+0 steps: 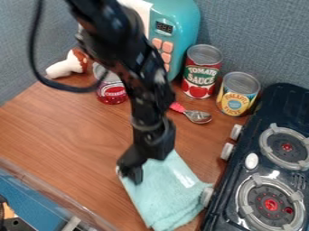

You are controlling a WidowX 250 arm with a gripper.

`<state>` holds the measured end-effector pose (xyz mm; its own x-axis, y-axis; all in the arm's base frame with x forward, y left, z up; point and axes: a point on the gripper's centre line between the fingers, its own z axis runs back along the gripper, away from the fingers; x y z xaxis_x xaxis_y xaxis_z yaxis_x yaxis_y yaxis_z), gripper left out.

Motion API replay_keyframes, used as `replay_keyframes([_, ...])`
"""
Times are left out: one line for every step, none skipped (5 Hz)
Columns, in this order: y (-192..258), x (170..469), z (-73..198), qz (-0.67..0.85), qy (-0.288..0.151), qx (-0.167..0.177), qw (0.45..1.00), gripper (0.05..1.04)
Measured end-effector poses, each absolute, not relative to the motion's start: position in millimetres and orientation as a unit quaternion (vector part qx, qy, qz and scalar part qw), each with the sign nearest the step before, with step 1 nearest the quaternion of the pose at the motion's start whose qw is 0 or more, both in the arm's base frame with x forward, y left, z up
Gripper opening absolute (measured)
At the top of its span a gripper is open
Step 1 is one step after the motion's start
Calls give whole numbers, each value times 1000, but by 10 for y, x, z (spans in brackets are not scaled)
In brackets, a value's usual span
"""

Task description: Move blue cloth from left to right

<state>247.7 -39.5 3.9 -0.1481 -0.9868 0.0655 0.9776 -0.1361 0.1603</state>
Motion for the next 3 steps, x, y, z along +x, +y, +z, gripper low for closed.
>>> replay_keyframes([-293, 2494, 513, -738, -134, 45, 659, 999])
replay_keyframes([-240, 2416, 720, -732, -153, 35, 663, 999])
replay_keyframes([-191, 2396, 750, -732, -153, 28, 663, 999])
